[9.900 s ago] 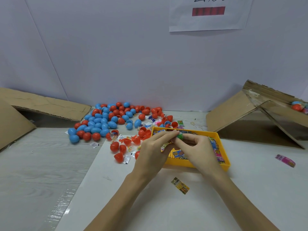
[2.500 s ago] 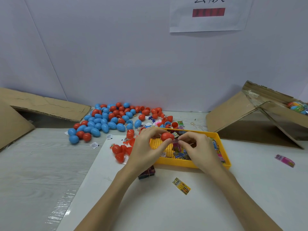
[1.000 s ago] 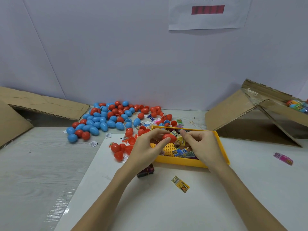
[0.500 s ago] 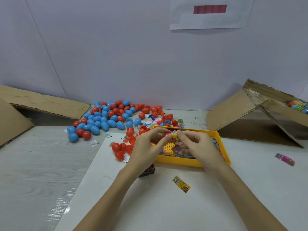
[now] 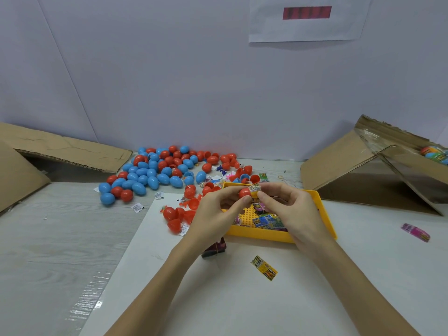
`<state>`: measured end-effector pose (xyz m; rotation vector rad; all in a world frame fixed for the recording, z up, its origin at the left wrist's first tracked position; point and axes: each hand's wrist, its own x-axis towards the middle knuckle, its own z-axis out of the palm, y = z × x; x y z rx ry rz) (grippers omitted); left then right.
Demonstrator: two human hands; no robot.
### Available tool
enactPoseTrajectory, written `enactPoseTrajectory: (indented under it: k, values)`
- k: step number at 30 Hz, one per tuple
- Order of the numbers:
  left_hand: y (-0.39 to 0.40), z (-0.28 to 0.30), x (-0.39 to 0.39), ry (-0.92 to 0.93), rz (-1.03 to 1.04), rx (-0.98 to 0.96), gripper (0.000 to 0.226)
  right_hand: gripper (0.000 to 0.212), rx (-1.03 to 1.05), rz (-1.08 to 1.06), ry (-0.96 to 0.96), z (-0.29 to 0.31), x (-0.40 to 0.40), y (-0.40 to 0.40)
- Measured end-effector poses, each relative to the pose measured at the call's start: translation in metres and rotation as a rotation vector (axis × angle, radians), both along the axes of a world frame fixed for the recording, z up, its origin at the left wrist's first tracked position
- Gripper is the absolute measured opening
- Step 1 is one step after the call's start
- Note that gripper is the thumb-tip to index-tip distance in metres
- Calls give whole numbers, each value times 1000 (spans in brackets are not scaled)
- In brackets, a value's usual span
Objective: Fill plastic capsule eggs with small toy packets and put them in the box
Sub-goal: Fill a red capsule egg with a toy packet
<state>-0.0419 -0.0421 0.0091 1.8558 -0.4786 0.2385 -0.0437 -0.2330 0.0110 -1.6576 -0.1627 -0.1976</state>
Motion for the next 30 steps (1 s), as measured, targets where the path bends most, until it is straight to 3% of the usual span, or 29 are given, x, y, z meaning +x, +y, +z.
enactPoseTrajectory:
  k: [23, 30]
  values:
    - [-1, -2, 1, 10, 8, -11, 18, 21, 12, 16, -74, 0, -2, 3]
    - [-1, -6, 3, -25, 53, -10, 30, 22, -35, -9, -64, 0, -3, 6]
